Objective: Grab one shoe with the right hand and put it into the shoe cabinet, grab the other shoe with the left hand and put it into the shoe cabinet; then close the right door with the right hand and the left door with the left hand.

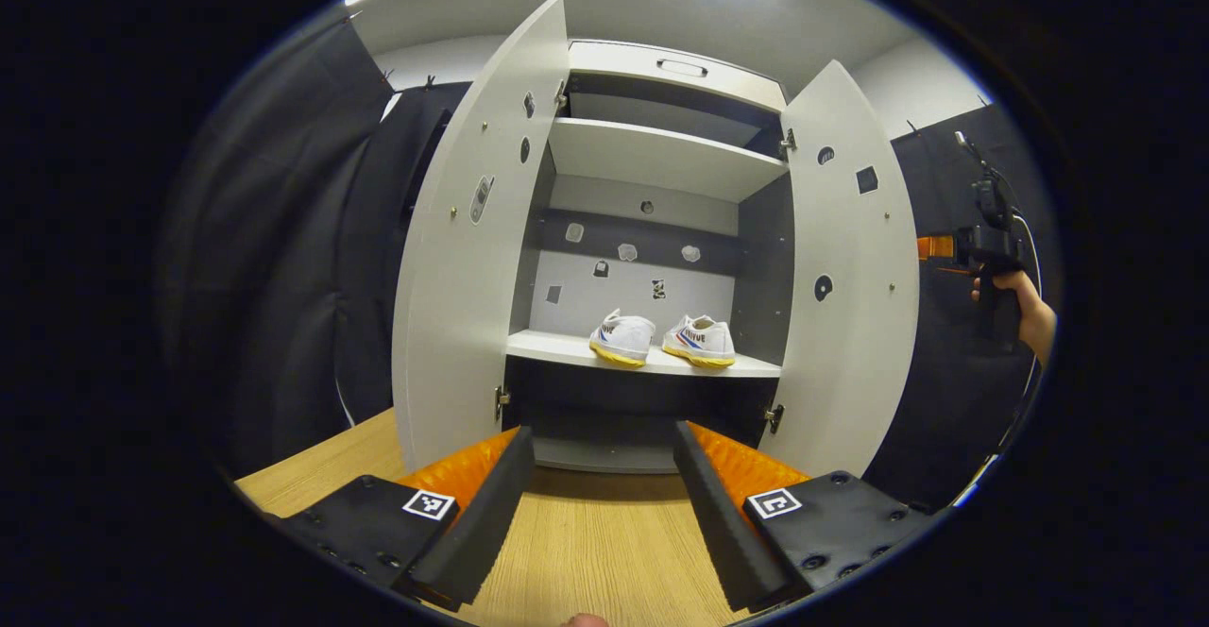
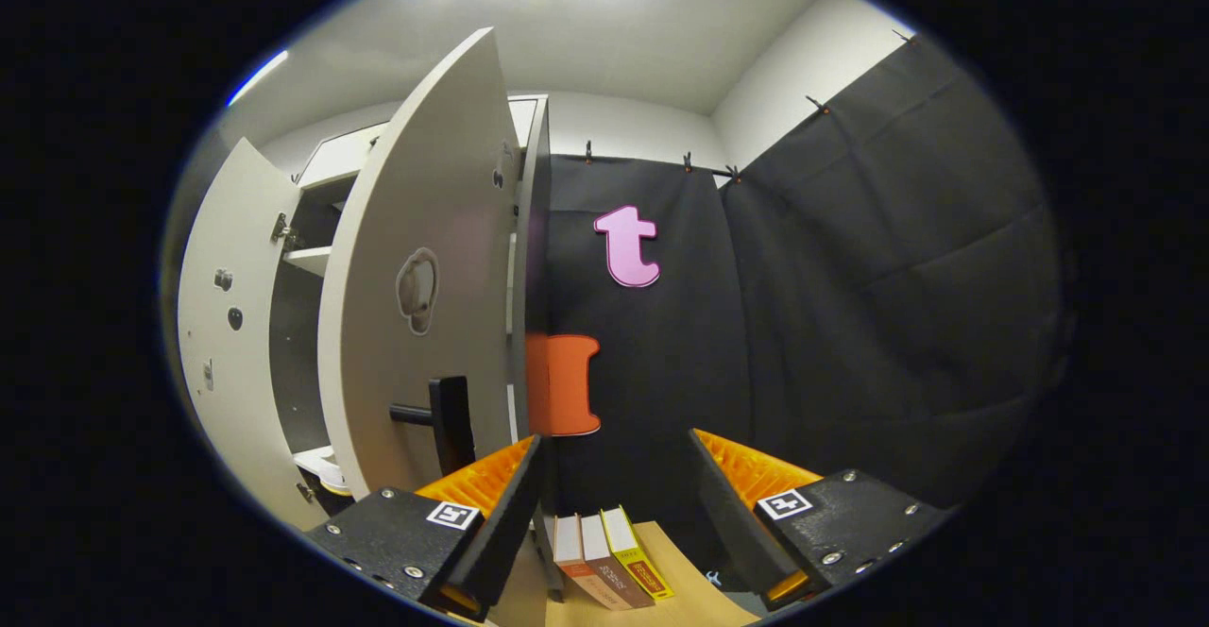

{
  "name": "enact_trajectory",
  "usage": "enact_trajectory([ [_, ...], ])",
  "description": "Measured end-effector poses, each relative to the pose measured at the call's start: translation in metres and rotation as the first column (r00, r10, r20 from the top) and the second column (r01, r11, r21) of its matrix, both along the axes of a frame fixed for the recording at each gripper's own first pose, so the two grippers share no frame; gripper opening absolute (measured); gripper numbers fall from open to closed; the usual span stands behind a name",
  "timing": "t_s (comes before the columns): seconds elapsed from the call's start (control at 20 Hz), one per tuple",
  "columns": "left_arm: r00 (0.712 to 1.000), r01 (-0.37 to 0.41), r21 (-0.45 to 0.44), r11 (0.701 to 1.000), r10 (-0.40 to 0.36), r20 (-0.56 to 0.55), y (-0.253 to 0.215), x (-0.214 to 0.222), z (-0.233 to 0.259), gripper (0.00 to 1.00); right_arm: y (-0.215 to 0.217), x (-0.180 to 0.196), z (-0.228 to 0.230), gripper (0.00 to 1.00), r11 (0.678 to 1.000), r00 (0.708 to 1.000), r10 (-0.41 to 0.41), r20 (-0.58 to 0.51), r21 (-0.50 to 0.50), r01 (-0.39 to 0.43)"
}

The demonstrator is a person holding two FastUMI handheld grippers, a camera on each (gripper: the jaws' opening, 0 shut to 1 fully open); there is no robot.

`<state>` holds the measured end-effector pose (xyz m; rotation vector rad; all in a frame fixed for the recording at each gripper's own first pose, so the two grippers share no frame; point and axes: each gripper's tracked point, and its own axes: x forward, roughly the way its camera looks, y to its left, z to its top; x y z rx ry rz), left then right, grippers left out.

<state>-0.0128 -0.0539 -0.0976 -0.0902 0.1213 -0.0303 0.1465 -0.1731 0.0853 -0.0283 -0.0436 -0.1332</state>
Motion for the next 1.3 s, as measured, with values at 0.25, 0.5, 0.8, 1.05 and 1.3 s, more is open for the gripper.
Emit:
enact_trajectory([
  [0.25, 1.0, -0.012, 0.001, 1.0, 0.012, -0.004, 0.012, -0.003, -0.002, 0.99, 0.048, 0.005, -0.002, 0.92, 0.996, 0.996, 0.085, -0.009, 0.024, -0.084],
  [0.5, 0.998, -0.061, 0.011, 0.998, 0.061, 0.0, 0.037, -0.008, 0.002, 0.99, 0.088, 0.026, -0.007, 0.92, 0.986, 0.988, 0.153, -0.018, 0.062, -0.152],
  [0.8, 0.992, -0.126, 0.014, 0.992, 0.126, 0.014, 0.064, -0.019, 0.009, 0.97, 0.141, 0.057, -0.014, 0.92, 0.964, 0.972, 0.236, -0.011, 0.129, -0.232],
  [1.05, 0.988, -0.152, 0.028, 0.988, 0.151, 0.021, 0.073, -0.029, 0.013, 0.96, 0.163, 0.068, -0.014, 0.94, 0.968, 0.97, 0.241, -0.013, 0.071, -0.24],
  [1.3, 0.988, -0.154, 0.029, 0.988, 0.153, 0.02, 0.074, -0.032, 0.014, 0.96, 0.161, 0.056, -0.002, 0.94, 0.968, 0.97, 0.242, 0.0, 0.072, -0.241],
])
